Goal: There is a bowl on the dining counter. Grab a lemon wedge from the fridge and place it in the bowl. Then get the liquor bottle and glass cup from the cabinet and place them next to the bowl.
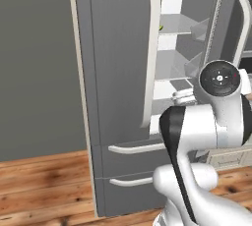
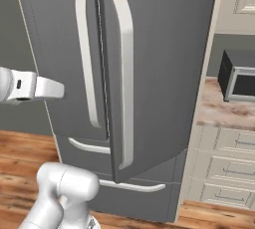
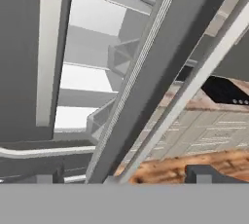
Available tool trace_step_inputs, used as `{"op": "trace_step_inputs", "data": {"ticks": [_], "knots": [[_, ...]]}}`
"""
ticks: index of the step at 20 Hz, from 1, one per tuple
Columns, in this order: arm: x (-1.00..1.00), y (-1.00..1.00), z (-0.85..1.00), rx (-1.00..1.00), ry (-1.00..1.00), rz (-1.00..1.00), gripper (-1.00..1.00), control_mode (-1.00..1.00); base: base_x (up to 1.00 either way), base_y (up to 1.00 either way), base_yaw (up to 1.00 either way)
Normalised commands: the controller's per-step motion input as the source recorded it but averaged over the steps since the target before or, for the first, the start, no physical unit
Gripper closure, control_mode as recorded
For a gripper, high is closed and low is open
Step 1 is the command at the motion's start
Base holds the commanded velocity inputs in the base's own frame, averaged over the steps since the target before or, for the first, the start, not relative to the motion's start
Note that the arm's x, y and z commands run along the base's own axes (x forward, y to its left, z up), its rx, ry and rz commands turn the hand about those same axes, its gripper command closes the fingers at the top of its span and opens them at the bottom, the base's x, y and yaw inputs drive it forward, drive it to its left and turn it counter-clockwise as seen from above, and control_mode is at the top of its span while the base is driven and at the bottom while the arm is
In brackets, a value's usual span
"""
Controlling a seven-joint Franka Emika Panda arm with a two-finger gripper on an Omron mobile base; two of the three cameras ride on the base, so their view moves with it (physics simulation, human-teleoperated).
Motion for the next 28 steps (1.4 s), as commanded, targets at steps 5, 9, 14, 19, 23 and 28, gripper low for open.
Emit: {"op": "trace_step_inputs", "data": {"ticks": [5,9,14,19,23,28], "knots": [[0.38,0.54,0.17,-0.14,0.03,0.13,-1.0,-1.0,0.0,0.0,0.0],[0.67,0.05,0.05,-0.09,0.0,0.06,-1.0,-1.0,0.0,0.0,0.0],[0.92,-0.04,-0.02,-0.02,0.07,0.05,-1.0,-1.0,0.0,0.0,0.0],[1.0,-0.1,-0.13,0.0,0.18,0.14,-1.0,-1.0,0.0,0.0,0.0],[0.99,-0.24,-0.16,0.0,0.23,0.14,-1.0,-1.0,0.0,0.0,0.0],[0.85,-0.31,-0.2,0.0,0.2,0.1,-1.0,-1.0,0.0,0.0,0.0]]}}
